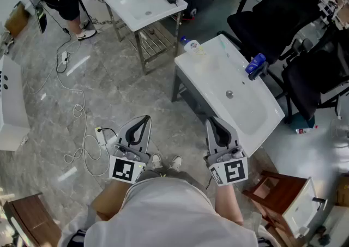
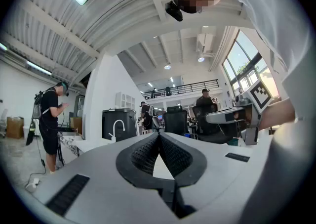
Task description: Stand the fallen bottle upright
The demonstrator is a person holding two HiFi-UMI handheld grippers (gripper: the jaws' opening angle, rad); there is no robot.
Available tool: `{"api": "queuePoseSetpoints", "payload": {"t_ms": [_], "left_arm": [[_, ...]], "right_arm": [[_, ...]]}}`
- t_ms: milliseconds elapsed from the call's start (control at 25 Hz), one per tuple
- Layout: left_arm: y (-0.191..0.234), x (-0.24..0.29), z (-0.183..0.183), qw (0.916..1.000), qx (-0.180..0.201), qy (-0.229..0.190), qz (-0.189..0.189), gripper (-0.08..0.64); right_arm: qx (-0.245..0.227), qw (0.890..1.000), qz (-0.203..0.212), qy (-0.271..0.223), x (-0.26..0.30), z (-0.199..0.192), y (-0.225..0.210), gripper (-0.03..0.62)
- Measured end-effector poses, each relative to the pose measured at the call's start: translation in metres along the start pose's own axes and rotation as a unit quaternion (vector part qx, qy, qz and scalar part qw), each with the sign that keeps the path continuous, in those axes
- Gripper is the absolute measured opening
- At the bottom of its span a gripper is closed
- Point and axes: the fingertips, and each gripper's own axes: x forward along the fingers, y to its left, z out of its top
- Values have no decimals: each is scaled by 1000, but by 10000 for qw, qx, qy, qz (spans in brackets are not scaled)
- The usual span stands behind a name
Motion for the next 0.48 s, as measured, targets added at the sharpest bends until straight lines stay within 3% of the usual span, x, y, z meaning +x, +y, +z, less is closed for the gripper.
{"api": "queuePoseSetpoints", "payload": {"t_ms": [320,480], "left_arm": [[7,-20,2,9998,-29,-107,139,18],[9,-32,2,9997,-68,-125,173,18]], "right_arm": [[-6,10000,38,5,-7,-2,16,46],[220,9996,54,-186,-12,4,19,46]]}}
